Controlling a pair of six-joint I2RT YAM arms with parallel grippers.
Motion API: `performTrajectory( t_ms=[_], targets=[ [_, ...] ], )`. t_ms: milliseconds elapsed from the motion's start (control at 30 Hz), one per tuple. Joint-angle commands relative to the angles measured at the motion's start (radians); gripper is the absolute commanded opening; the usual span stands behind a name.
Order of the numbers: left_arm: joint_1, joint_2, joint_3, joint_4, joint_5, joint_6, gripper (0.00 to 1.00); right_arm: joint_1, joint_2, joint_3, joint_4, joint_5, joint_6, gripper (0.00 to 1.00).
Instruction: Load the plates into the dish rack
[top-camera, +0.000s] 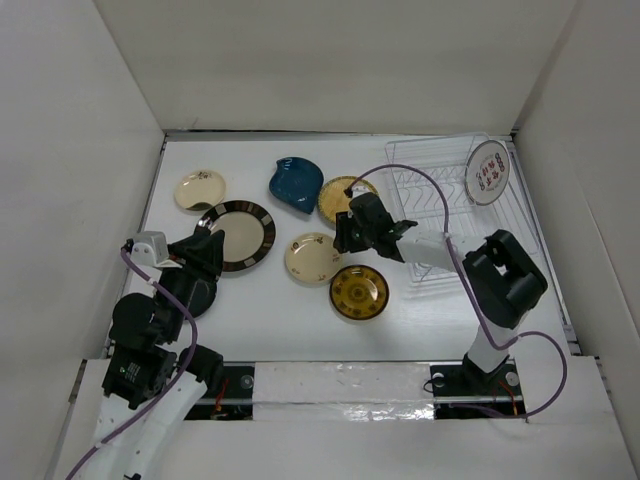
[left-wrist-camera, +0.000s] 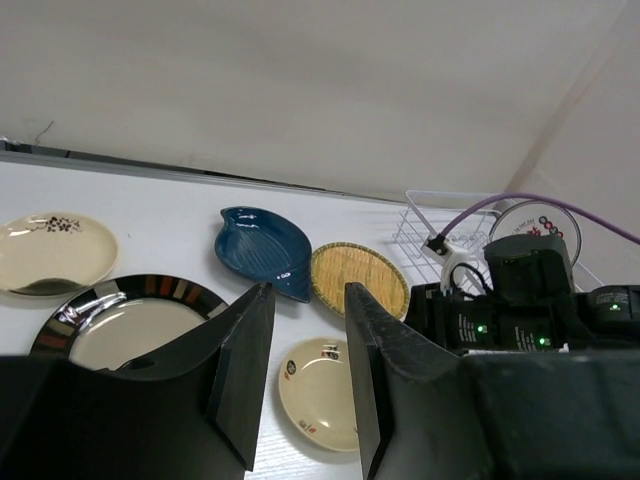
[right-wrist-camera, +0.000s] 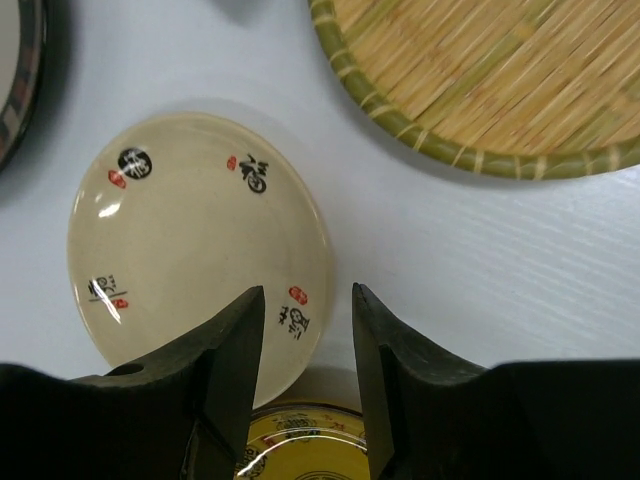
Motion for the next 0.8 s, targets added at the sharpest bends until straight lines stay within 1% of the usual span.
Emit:
performTrajectory(
  t_ms=[0,167,300,367,400,433,500,533,600,767],
  targets=[
    [-0.004,0.016,0.001,0.039,-0.001,0.005,0.32,-0.019,0.023,-0.019,0.065,-0.078,0.031,0.46],
    [-0.004,0.019,0.001,0.039,0.002,0.005,0.33,-0.028,0.08,-0.031,0.103,-0.146,0.039,0.44],
    [-0.004,0.017,-0.001,0.038,0.0,0.005,0.34,-0.028,0.108,-0.042,0.141,-0.163,0.048,0.42],
    [-0.004,0.016,0.001,0.038,0.0,0.005,0.34,-0.039,0.112,-0.056,0.177,-0.184,0.056,0.36],
    [-0.004,0.016,0.001,0.038,0.002,0.005,0.34,-0.039,0.117,-0.057,0.183,-0.207,0.062,0.31],
    [-0.004,0.017,-0.001,0.038,0.002,0.005,0.35,-0.039,0.118,-0.057,0.187,-0.216,0.064,0.17],
    [-0.004,0.016,-0.001,0.038,0.003,0.007,0.36,-0.048,0.106,-0.06,0.197,-0.235,0.074,0.07],
    [-0.004,0.014,0.001,0.038,0.003,0.005,0.36,-0.048,0.099,-0.06,0.197,-0.236,0.074,0.0],
    [-0.004,0.008,-0.001,0.038,0.003,0.005,0.36,-0.048,0.076,-0.065,0.203,-0.252,0.081,0.0],
    [-0.004,-0.009,0.001,0.039,0.006,0.007,0.36,-0.048,-0.073,-0.036,0.188,-0.316,0.076,0.0]
  ],
)
